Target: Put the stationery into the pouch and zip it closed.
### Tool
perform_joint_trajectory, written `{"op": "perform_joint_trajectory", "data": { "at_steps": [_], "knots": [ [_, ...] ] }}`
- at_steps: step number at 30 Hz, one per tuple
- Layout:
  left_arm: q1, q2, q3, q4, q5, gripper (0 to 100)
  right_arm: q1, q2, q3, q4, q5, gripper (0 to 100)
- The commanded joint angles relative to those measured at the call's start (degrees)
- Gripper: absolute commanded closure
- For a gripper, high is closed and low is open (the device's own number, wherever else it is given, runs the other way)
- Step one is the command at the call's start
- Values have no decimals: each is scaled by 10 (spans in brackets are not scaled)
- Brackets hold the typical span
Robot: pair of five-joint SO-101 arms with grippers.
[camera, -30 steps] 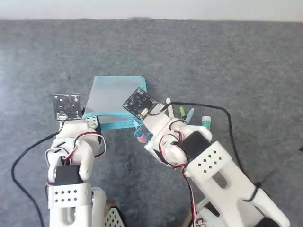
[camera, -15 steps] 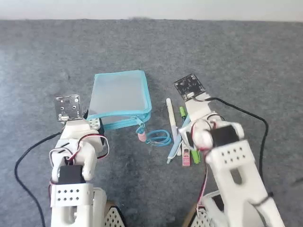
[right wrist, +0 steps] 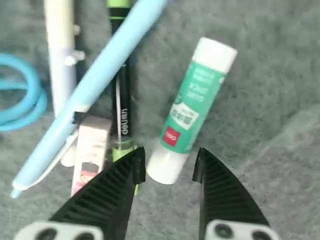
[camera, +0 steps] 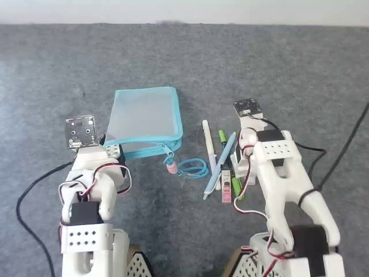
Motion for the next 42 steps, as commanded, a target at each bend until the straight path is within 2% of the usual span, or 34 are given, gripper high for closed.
{"op": "perform_joint_trajectory", "data": {
  "at_steps": [1, 14, 20, 22, 27, 33, 36, 39, 42],
  "knots": [
    [-5, -7, -4, -19, 5, 989, 2, 9, -33, -7, -4, 843],
    [-5, -7, -3, -18, 4, 989, 4, 80, -33, -43, -4, 850],
    [-4, -7, -2, -18, -6, 989, 7, 63, -33, -39, -3, 993],
    [-4, -8, 4, -21, -8, 989, 7, 43, -33, -29, -2, 986],
    [13, -8, 30, -54, -10, 989, 1, -62, -37, 42, 48, 991],
    [75, -8, 44, -62, -11, 989, -2, -222, -124, 228, 132, 991],
    [93, -7, 70, -105, -11, 989, -45, -273, -185, 316, 150, 991],
    [124, -7, 86, -129, -11, 989, -145, -286, -244, 391, 149, 991],
    [143, -7, 87, -129, -11, 989, -248, -288, -258, 400, 140, 991]
  ]
}}
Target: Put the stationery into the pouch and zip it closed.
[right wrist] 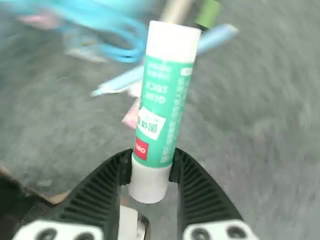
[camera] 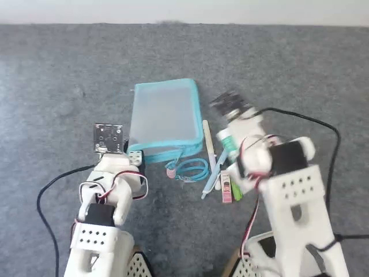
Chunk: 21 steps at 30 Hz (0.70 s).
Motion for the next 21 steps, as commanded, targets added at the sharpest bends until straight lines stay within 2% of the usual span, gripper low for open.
{"op": "perform_joint_trajectory", "data": {
  "at_steps": [1, 4, 7, 14, 21],
  "knots": [
    [28, -6, -7, -21, -9, 989, -117, -18, -43, 26, -6, 991],
    [28, -6, -7, -21, -9, 989, -185, -18, -41, 26, -4, 991],
    [29, -6, -7, -21, -9, 989, -216, -12, -41, 26, -4, 991],
    [30, -6, -9, -21, -9, 989, -218, 103, -46, 23, -6, 991],
    [30, -6, -9, -21, -9, 989, -218, 214, -125, 24, -29, 991]
  ]
}}
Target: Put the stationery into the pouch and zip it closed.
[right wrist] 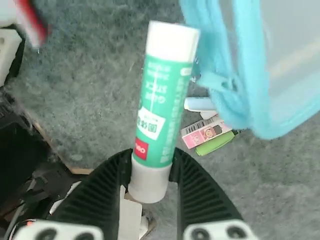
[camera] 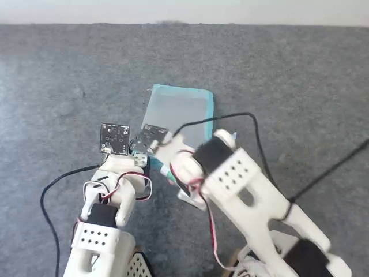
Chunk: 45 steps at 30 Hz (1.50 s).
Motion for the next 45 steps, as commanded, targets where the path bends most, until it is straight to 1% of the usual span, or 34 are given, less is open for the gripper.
{"op": "perform_joint_trajectory", "data": {
  "at_steps": [1, 4, 9, 12, 17, 21, 25, 27, 31, 33, 38, 41, 45],
  "knots": [
    [7, -6, -10, -16, -9, 989, -2, 36, -65, 21, -18, 991],
    [7, -6, -10, -16, -9, 989, 7, 79, -95, 22, -22, 991],
    [7, -6, -11, -16, -9, 989, 66, 138, -152, 22, -47, 991],
    [7, -7, -11, -16, -13, 989, 84, 165, -193, 22, -66, 991],
    [12, -7, -11, -15, -32, 989, 82, 195, -229, 23, -70, 991],
    [54, -8, -8, -7, -33, 989, 81, 215, -274, 21, -72, 990],
    [62, -10, -9, -2, -35, 989, 80, 227, -331, 18, -69, 985],
    [62, -10, -9, -2, -45, 989, 80, 225, -348, 18, -68, 942],
    [62, -10, -9, -2, -45, 989, 63, 225, -352, 18, -70, 798],
    [62, -11, -10, -2, -45, 989, 48, 225, -351, 19, -68, 763],
    [61, -11, -12, -2, -45, 989, 30, 223, -342, 20, -66, 760],
    [45, -11, -16, -2, -42, 989, 29, 213, -323, 18, -48, 759],
    [15, -11, -27, -2, -40, 989, 33, 128, -310, 18, -56, 760]
  ]
}}
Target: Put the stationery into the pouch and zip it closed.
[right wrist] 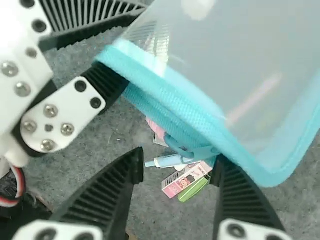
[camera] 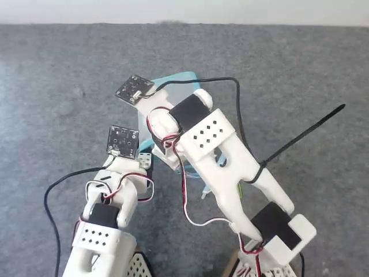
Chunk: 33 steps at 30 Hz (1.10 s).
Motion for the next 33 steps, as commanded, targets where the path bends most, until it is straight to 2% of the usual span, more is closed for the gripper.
{"op": "perform_joint_trajectory", "data": {
  "at_steps": [1, 5, 9, 16, 22, 29, 33],
  "knots": [
    [-17, -11, -26, -3, -2, 989, 6, -118, 10, 16, 9, 760],
    [-39, -11, -28, -3, 11, 989, 65, -237, 105, -10, 9, 760],
    [-60, -11, -33, -3, 11, 989, 137, -299, 280, -77, 9, 760],
    [-69, -11, -30, -3, 11, 989, 169, -302, 550, -259, -15, 760],
    [-69, -11, -29, 7, 9, 989, 181, -301, 623, -313, -23, 760],
    [-69, -11, -29, 7, 8, 989, 239, -301, 706, -385, -24, 760],
    [-69, -11, -29, 7, 8, 989, 262, -301, 723, -393, -24, 760]
  ]
}}
